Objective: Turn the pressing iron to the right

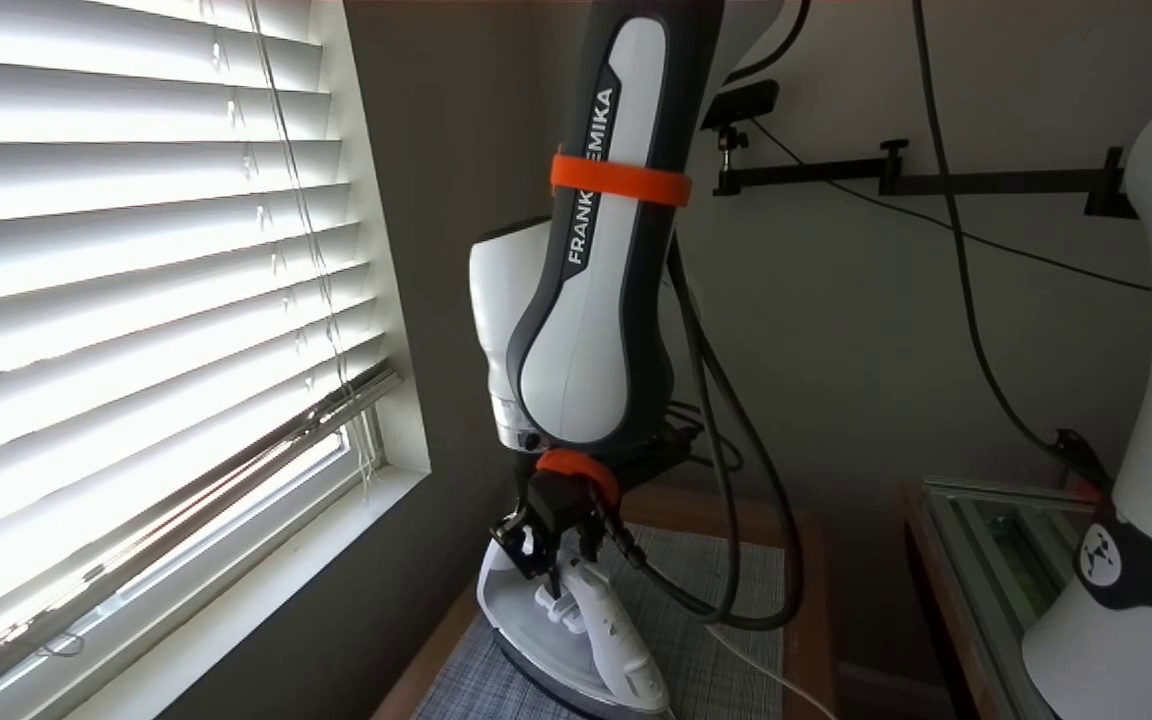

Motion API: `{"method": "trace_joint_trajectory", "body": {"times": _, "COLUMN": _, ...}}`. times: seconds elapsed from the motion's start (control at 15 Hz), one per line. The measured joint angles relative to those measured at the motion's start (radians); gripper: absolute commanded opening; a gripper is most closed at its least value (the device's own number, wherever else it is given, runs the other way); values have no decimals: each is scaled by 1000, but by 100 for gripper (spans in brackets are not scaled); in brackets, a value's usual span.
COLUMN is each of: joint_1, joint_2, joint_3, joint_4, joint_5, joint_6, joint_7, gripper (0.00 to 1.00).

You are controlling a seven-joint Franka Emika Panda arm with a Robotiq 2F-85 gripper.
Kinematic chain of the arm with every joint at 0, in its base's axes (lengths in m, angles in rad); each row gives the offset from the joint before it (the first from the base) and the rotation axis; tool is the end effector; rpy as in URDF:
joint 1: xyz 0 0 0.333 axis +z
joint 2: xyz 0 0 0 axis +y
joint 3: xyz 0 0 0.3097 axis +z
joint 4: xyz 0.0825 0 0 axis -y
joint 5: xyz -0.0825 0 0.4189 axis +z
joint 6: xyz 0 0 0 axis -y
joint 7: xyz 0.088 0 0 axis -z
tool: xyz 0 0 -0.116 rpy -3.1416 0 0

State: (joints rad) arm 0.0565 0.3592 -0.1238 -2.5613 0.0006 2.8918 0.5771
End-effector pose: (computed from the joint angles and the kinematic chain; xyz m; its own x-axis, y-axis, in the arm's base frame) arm 0.4423 -0.0371 0.0862 0.8035 -0.5953 0.0017 -0.5946 -0.8024 0.0505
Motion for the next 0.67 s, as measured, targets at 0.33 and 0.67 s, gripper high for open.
{"method": "trace_joint_trajectory", "body": {"times": 0.33, "joint_1": 8, "joint_2": 6, "joint_3": -3, "joint_4": 0, "joint_5": 11, "joint_6": 11, "joint_7": -7, "gripper": 10}}
{"method": "trace_joint_trajectory", "body": {"times": 0.67, "joint_1": 11, "joint_2": 39, "joint_3": -3, "joint_4": 2, "joint_5": 27, "joint_6": 21, "joint_7": -18, "gripper": 5}}
